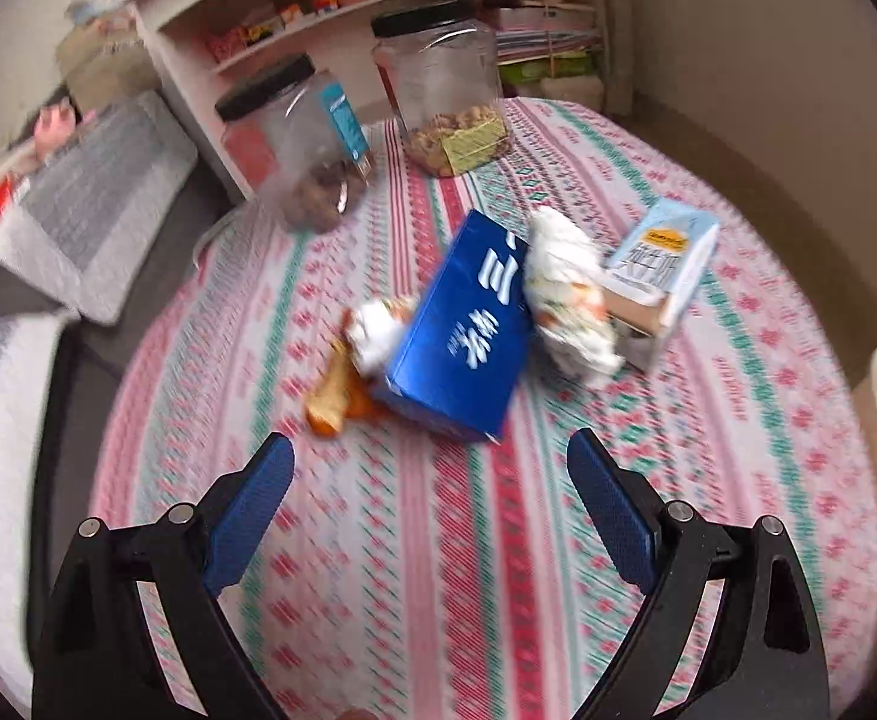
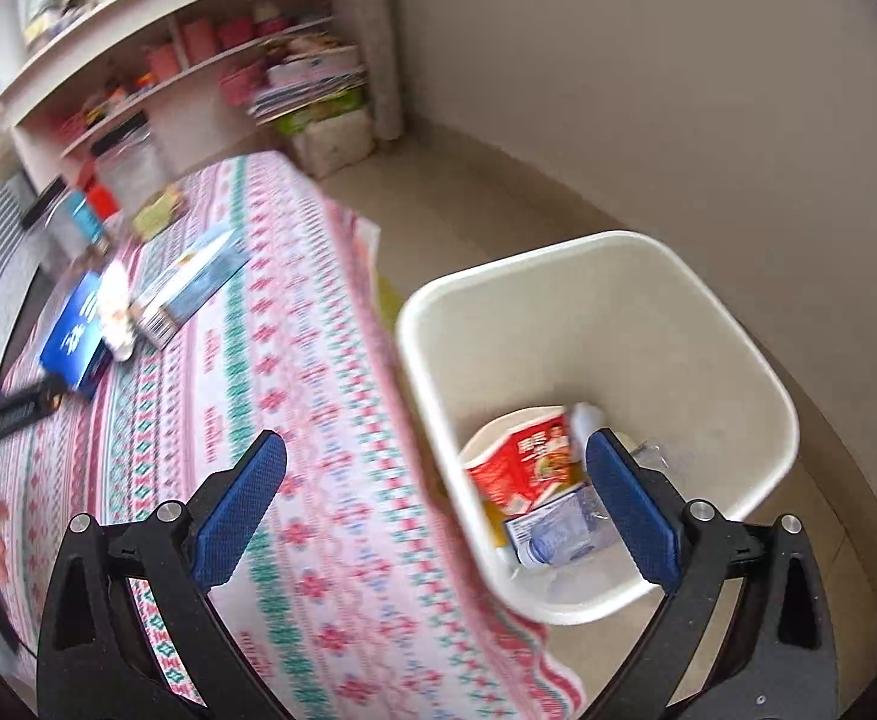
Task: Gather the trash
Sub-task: 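Grasp the dark blue box with the left gripper while the right gripper grasps the milk carton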
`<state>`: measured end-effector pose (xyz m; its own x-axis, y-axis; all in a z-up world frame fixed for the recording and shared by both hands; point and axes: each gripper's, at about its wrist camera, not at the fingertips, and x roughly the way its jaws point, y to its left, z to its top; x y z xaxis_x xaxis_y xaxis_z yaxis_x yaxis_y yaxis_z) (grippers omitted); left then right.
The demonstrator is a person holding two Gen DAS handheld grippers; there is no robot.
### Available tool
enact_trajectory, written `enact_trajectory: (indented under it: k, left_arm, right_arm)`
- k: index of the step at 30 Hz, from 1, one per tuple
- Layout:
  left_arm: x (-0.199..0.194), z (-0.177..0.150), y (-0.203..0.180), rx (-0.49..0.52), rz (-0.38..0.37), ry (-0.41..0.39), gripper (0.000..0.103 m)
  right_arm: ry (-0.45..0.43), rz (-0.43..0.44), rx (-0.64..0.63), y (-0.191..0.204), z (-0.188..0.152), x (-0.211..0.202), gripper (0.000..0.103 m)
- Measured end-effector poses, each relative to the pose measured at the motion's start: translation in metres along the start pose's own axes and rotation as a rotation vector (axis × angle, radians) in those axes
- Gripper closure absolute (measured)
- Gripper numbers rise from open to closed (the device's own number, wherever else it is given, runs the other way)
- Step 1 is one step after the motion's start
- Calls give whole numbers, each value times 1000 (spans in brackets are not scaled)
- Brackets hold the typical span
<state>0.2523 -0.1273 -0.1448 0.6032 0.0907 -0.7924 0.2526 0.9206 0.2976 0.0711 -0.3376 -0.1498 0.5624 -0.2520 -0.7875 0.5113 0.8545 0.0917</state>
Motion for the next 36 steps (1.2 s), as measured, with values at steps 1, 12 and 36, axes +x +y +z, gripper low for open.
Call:
enact_trajectory:
  k: [1,12,36]
  left_arm:
    - [7,5,-7,61,45,8,13]
    - [64,8,-46,377,292,-47,33]
    - [-25,-158,144,-356,-188,28,46]
  right_arm:
    - [5,1,-10,4,-1,2,7]
    - [36,-16,-21,15,11,15,7]
    - [160,-65,171,181,121,150,7]
